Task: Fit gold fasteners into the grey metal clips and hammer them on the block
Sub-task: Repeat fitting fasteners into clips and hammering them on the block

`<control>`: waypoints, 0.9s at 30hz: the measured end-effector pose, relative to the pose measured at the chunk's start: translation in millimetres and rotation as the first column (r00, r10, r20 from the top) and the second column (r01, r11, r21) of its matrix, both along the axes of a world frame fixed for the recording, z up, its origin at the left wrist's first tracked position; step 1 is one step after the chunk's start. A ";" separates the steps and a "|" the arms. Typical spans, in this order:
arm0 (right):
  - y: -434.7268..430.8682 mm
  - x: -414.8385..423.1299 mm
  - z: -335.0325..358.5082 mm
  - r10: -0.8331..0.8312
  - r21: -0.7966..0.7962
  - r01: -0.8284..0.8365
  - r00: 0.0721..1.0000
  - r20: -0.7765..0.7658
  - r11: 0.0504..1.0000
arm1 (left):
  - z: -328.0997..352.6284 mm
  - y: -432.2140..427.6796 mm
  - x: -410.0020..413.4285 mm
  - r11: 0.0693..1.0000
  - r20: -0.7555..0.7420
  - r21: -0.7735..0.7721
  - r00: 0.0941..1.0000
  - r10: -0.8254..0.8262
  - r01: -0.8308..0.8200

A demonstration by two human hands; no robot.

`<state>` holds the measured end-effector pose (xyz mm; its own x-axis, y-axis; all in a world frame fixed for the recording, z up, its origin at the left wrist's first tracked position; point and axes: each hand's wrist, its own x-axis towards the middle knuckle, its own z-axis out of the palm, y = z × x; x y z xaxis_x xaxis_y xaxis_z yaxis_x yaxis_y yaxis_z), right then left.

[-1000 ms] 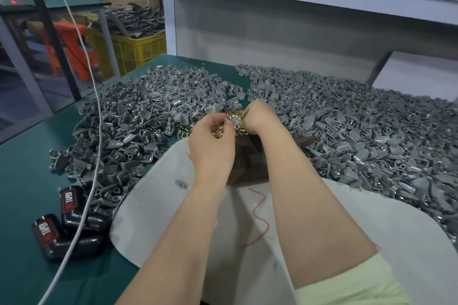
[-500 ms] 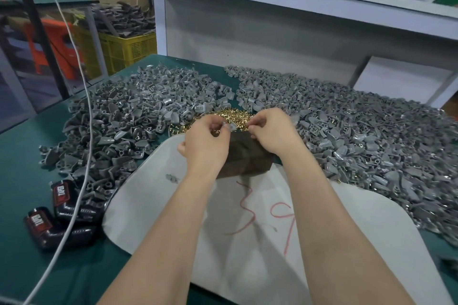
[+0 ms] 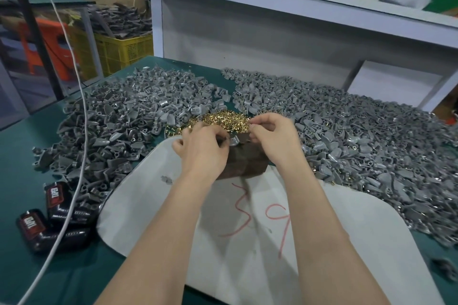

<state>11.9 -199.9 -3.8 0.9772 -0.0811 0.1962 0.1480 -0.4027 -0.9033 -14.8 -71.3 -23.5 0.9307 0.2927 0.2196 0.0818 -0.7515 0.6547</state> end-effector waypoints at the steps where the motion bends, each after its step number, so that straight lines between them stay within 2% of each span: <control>1: 0.3 0.2 -0.7 0.002 0.043 -0.001 1.000 -0.013 0.999 | 0.0 -0.1 0.1 1.000 0.004 -0.004 1.000 -0.003 0.003; 4: -0.4 0.5 -1.0 0.015 0.100 -0.010 0.999 -0.042 0.995 | -0.4 -0.6 -0.1 1.000 -0.001 0.002 1.000 -0.010 0.010; 9: 2.1 -3.5 1.9 0.067 -0.035 -0.066 0.997 0.039 0.997 | -1.2 -0.2 0.3 0.999 0.002 0.034 1.000 -0.015 0.015; 14: 6.2 -4.7 2.1 0.069 -0.061 -0.066 0.997 0.045 0.996 | -2.1 0.6 -0.1 0.999 0.015 0.053 1.000 -0.006 0.005; 20: 14.9 -6.7 -4.9 0.106 -0.428 -0.039 0.985 0.133 0.903 | -2.6 3.6 0.3 0.999 0.027 0.037 1.000 -0.003 0.002; 27: 23.9 -7.8 -4.0 0.127 -0.579 -0.039 0.986 0.113 0.815 | -1.5 3.8 0.4 0.999 0.022 0.033 1.000 -0.003 0.002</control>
